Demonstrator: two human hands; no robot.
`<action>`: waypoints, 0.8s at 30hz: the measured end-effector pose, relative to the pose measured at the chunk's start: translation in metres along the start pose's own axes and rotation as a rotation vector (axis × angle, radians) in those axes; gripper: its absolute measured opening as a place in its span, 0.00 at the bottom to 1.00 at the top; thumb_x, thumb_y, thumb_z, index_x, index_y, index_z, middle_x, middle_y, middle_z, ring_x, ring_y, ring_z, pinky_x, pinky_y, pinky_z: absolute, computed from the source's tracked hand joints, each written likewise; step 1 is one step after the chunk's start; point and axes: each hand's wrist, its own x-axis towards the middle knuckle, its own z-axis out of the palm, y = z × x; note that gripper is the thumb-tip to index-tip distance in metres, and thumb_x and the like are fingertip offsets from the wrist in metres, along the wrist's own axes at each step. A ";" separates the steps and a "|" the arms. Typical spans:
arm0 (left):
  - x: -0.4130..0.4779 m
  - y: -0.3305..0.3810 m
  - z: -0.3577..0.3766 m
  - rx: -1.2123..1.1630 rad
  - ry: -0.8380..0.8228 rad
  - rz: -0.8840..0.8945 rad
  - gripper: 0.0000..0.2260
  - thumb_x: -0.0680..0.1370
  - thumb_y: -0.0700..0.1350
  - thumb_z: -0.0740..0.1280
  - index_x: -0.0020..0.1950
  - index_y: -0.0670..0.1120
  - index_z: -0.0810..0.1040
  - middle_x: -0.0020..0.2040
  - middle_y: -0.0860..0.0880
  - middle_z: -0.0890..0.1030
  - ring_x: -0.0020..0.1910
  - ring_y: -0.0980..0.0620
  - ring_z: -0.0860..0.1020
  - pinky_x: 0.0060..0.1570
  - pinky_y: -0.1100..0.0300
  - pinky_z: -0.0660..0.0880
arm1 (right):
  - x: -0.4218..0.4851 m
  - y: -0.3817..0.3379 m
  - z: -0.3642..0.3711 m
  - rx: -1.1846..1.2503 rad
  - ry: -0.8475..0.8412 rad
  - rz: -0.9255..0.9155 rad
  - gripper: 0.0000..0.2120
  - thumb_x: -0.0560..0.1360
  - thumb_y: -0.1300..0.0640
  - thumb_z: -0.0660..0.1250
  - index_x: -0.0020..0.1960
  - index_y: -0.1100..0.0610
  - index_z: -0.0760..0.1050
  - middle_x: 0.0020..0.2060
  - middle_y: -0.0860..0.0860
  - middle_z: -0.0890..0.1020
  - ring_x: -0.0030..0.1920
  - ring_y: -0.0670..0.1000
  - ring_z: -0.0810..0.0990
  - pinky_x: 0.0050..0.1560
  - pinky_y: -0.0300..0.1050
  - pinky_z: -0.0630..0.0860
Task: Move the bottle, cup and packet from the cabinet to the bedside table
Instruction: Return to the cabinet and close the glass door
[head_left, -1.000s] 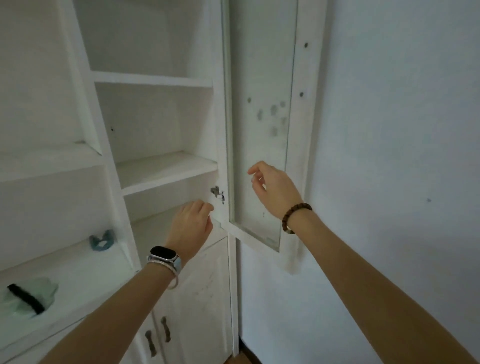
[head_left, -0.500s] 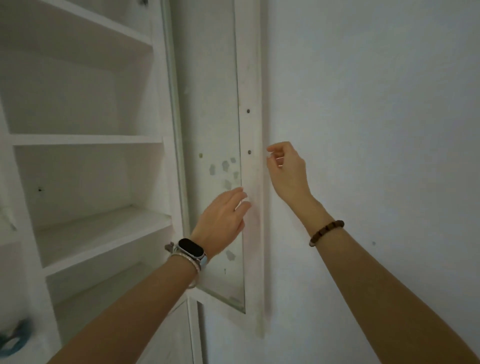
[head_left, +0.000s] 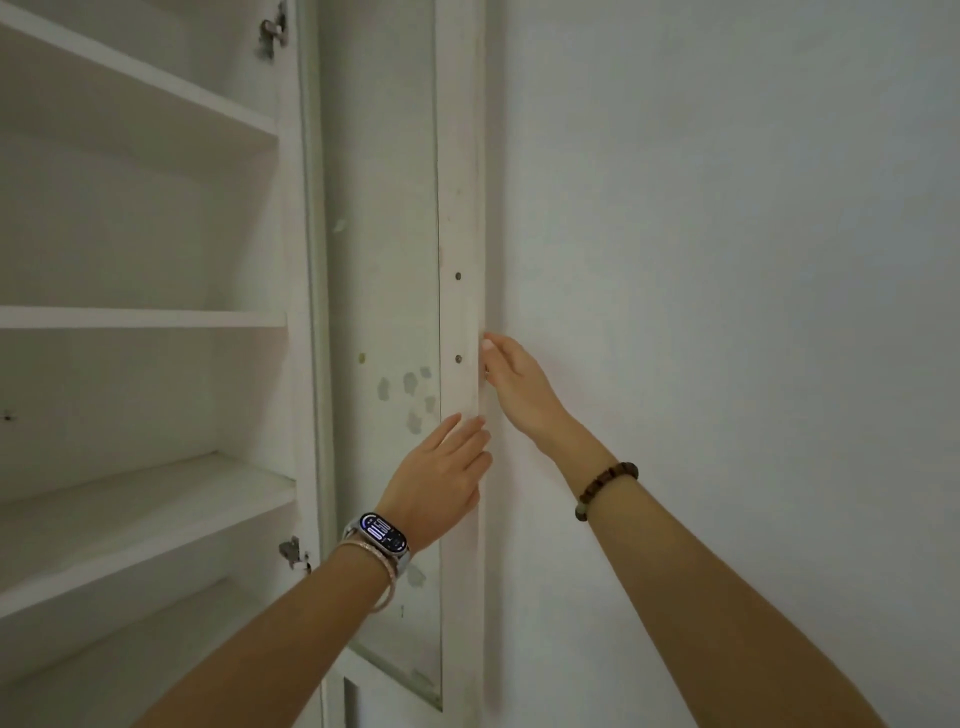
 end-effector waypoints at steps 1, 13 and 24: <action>0.000 -0.001 0.000 0.011 -0.003 0.007 0.11 0.74 0.43 0.62 0.54 0.44 0.78 0.61 0.44 0.77 0.68 0.44 0.69 0.71 0.48 0.58 | 0.001 0.000 0.000 0.013 -0.005 -0.005 0.25 0.81 0.40 0.52 0.71 0.52 0.68 0.65 0.48 0.77 0.66 0.48 0.74 0.69 0.52 0.69; -0.009 -0.005 -0.009 0.117 -0.060 0.081 0.11 0.74 0.43 0.61 0.54 0.43 0.78 0.60 0.44 0.77 0.68 0.43 0.69 0.72 0.46 0.54 | -0.005 -0.001 -0.001 0.036 -0.030 -0.123 0.20 0.83 0.48 0.53 0.71 0.53 0.69 0.66 0.46 0.76 0.66 0.44 0.73 0.67 0.39 0.68; -0.055 -0.035 -0.057 0.213 0.014 0.201 0.09 0.74 0.39 0.60 0.50 0.44 0.78 0.52 0.46 0.79 0.63 0.44 0.73 0.71 0.47 0.59 | 0.013 -0.017 0.044 0.275 0.038 -0.120 0.17 0.82 0.54 0.57 0.70 0.55 0.69 0.64 0.51 0.76 0.62 0.49 0.76 0.66 0.45 0.73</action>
